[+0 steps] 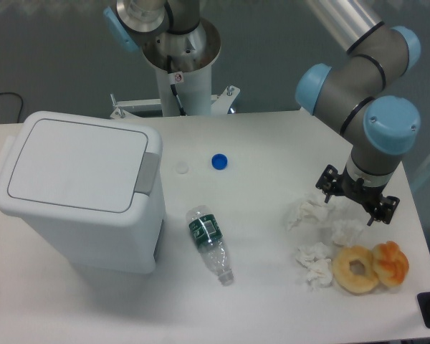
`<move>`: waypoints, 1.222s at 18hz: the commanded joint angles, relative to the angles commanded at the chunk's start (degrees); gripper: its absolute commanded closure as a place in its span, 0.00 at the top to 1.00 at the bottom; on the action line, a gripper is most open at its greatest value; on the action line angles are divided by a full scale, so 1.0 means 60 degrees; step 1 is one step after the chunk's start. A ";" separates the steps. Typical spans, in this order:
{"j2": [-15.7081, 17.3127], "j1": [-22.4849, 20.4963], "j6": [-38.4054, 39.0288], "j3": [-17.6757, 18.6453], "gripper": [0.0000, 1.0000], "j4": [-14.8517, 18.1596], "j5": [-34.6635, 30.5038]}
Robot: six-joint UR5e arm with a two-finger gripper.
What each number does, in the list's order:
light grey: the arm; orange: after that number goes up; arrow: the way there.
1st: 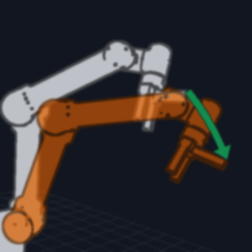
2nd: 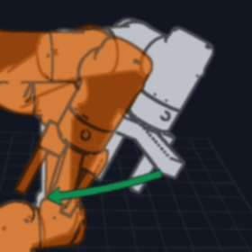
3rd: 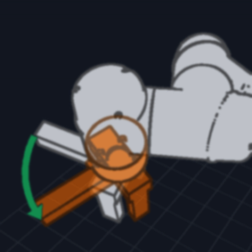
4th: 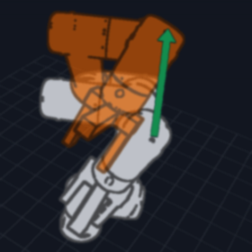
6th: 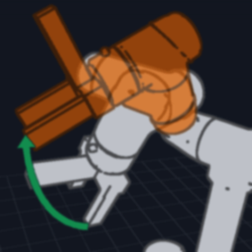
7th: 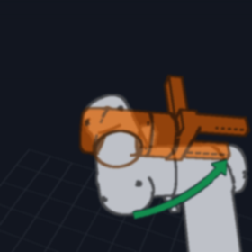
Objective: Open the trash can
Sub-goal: 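Lift the gripper up from above the tissues toward the trash can, then move the gripper over the trash can lid's grey tab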
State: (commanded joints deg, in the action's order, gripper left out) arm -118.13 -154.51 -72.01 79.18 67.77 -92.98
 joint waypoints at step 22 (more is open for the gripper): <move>0.3003 0.1815 0.6650 0.0719 0.02 0.0160 0.2679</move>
State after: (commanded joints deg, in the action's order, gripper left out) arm -100.11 -143.62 -32.10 83.50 68.73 -76.91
